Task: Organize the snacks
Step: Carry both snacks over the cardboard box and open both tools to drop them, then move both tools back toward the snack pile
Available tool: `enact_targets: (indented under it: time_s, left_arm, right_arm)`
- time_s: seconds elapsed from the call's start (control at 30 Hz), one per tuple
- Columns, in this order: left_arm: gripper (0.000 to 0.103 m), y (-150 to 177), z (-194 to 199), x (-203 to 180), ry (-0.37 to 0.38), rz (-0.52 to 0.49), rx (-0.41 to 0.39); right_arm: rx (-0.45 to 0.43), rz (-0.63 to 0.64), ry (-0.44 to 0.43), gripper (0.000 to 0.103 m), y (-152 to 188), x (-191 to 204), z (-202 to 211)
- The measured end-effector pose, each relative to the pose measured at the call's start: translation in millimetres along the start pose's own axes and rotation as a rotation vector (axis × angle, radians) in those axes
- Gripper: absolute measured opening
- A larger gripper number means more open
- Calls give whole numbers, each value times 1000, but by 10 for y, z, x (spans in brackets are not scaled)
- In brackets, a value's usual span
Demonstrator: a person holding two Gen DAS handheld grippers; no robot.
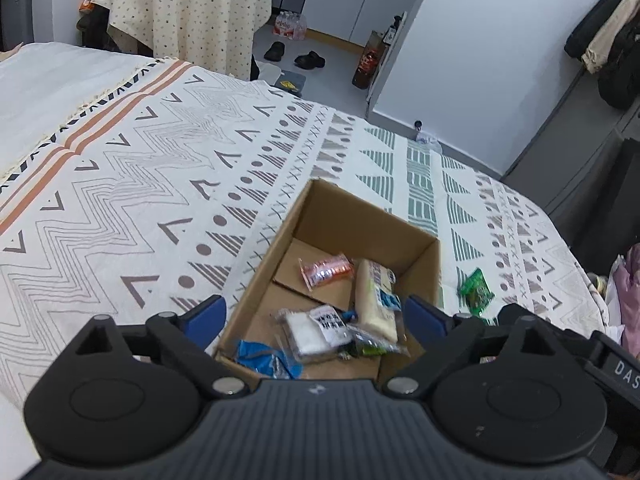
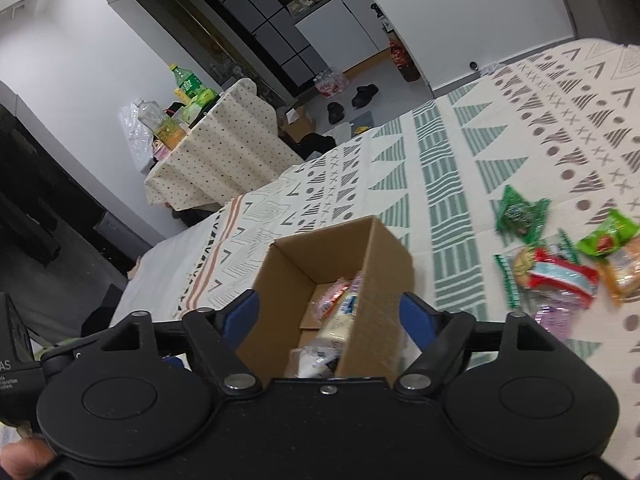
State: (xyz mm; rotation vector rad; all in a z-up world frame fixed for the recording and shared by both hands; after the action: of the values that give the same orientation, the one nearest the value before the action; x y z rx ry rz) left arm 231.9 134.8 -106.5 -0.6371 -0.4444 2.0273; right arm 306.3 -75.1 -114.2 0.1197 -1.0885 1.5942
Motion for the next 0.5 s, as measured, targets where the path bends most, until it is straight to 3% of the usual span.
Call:
enact_targets:
  time_s: [0.1,0.3,0.5]
  left_arm:
    - [98,46,60,-80,10,-3,19]
    - [102,102,203,-243,2,-24,2]
    - [103,152,277,-420,7,-36,-6]
  right_arm:
    - [4,12,24,81,2,-62,127]
    - [-15,7,60,95,-29,-234,369]
    - [-28,0,73,97,-82,-402,561]
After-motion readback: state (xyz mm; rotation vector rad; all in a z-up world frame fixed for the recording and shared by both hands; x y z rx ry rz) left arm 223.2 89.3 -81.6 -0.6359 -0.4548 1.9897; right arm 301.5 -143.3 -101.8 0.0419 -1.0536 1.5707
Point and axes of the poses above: each gripper's, at about its wrist camera, not at the fingertips, and z roughly against the way its jaws point, x to its left, y to its underside, the point moved 5 cm from there along -z, roughly the way its jaws point, and after that the axes turned 3 degrees about x, right-handed, at the moved point
